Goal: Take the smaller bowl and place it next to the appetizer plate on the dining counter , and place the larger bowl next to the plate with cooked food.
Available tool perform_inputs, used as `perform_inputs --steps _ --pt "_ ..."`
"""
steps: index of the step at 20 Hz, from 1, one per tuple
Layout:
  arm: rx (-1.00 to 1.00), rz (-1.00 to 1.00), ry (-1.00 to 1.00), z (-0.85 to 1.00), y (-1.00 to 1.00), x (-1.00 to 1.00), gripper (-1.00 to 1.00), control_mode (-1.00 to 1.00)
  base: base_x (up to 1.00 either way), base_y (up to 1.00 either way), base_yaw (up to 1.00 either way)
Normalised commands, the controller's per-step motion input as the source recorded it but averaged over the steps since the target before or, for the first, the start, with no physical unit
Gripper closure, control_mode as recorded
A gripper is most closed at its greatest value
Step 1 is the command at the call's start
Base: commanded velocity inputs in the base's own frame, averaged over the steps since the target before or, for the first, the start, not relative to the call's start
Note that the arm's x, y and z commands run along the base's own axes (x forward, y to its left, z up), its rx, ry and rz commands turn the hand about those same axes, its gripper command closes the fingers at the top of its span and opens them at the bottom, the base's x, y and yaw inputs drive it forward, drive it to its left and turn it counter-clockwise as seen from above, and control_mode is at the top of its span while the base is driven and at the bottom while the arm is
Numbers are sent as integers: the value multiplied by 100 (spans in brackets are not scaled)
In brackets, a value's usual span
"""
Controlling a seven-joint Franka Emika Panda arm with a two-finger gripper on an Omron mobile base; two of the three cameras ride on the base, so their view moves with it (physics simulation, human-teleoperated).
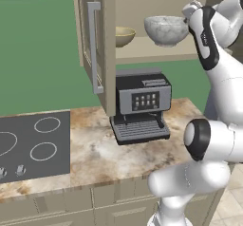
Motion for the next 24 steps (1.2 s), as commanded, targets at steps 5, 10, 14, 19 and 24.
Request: perform_inputs --steps 5,10,14,19,24 --pt "0 0 0 0 0 31 -100 -100 0 0 0" --pt "0 0 0 -1 0 40 -100 -100 0 0 0" --pt "0 0 0 -9 0 33 -100 -100 0 0 0" --pt "0 0 0 -18 0 25 -100 -100 0 0 0" --pt "0 0 0 -18 0 10 100 -100 0 0 0"
